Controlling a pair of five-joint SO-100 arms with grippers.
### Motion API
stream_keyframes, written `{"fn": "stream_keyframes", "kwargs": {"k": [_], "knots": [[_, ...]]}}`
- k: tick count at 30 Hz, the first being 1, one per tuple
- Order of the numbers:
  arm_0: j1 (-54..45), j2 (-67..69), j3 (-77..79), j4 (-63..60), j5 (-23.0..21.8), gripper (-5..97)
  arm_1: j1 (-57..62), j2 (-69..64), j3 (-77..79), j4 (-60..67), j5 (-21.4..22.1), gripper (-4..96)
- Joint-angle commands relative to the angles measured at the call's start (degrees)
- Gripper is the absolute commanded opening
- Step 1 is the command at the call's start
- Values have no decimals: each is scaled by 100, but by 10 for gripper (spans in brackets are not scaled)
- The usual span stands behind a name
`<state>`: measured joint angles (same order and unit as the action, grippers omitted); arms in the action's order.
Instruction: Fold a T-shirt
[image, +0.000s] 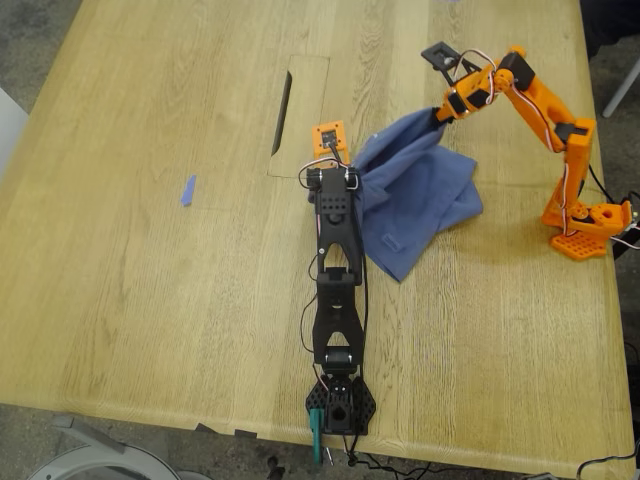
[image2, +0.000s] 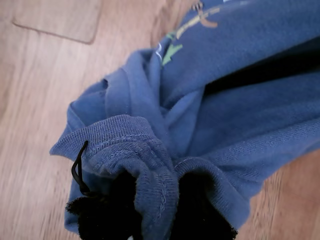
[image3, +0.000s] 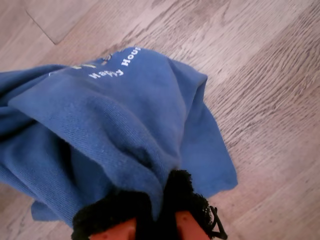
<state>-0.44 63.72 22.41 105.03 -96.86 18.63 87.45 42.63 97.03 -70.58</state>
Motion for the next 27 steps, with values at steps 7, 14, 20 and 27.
{"fn": "stream_keyframes", "kwargs": {"k": [7,14,20,27], "knots": [[571,2101,1846,-26,-88,-1,-167,2241,2795,-220,70,-1],[1310,3270,4078,-1213,-141,-1,-211,3445,4843,-606,62,-1],[1960,3823,5361,-2408,-237,-1,-141,4298,6363,-1037,105,-1],[2619,4377,6653,-3920,-255,-1,-97,5273,7734,-1327,132,-1]]}}
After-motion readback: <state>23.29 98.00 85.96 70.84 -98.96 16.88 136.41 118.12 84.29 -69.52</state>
